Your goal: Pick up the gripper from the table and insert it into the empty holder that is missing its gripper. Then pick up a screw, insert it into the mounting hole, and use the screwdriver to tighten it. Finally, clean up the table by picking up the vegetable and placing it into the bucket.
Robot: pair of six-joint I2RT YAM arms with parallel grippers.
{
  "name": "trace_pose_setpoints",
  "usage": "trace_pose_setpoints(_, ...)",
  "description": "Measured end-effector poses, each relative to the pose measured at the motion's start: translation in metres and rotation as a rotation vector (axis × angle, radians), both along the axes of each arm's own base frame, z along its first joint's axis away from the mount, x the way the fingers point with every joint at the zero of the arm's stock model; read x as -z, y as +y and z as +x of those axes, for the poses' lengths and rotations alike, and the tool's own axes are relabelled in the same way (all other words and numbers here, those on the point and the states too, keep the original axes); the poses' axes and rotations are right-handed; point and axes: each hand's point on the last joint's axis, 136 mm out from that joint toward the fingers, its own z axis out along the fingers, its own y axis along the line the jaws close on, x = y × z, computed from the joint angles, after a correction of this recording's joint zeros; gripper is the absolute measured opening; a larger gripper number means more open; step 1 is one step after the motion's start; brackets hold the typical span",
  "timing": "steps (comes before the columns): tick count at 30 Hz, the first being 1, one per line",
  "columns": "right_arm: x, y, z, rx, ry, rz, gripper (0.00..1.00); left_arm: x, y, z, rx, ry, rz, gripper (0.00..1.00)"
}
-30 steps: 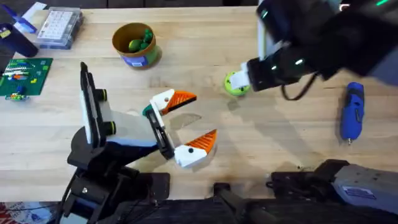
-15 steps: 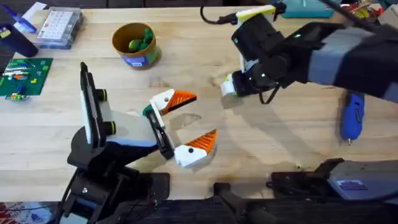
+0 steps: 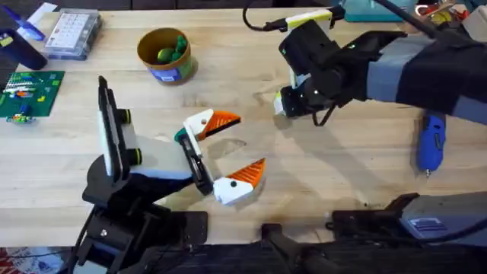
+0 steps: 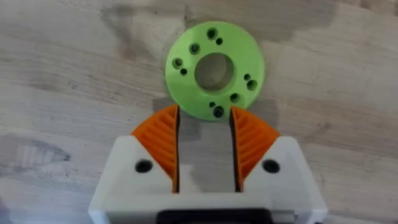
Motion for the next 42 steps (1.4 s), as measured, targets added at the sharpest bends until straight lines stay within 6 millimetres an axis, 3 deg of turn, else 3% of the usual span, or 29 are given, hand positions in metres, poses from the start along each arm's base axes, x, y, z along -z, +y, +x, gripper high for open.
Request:
trace_pose_setpoints(13,0.003,-0.01,0.004,0.02,-0.015,-0.054,0.39,0.0,0.0,0.0,0.0,0.0,0.0,0.995)
trace_pose_setpoints(19,0.012,-0.01,0.003,0.02,0.006,-0.065,0.227,0.0,0.0,0.0,0.0,0.0,0.0,0.995)
trace_pose_setpoints(20,0.012,-0.01,0.003,0.021,0.007,-0.068,0.114,0.0,0.0,0.0,0.0,0.0,0.0,0.995)
trace_pose_setpoints(23,0.012,-0.012,0.004,0.025,0.003,-0.075,0.009,0.0,0.0,0.0,0.0,0.0,0.0,0.995)
trace_pose_setpoints(42,0.005,-0.016,-0.001,0.025,0.034,-0.1,0.004,0.0,0.0,0.0,0.0,0.0,0.0,0.995)
